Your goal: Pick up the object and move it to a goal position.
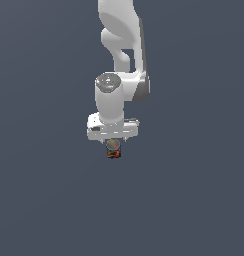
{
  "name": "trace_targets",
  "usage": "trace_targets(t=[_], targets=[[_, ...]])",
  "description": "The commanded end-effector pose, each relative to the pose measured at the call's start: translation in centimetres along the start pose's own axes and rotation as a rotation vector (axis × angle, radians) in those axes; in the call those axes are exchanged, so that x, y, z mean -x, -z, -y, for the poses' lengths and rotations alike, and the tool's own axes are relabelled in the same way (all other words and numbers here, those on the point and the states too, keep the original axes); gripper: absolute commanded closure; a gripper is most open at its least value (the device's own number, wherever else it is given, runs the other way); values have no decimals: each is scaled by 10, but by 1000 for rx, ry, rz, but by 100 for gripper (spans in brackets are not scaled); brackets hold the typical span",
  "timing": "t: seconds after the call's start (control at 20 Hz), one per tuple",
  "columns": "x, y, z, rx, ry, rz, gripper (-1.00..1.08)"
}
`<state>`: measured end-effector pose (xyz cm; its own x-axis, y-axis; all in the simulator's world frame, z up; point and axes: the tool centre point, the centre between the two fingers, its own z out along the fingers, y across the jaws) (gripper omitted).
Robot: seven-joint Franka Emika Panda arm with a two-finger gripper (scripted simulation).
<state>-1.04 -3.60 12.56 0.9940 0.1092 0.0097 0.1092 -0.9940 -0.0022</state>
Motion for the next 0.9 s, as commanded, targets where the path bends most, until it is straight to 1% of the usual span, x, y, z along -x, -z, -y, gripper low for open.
trace_targets(t=[0.0,0.5,0.85], targets=[[4,-10,-3,1,24,5,-92],[7,-23,-4,2,36,10,-92],[8,-56,-4,2,39,10,-92]])
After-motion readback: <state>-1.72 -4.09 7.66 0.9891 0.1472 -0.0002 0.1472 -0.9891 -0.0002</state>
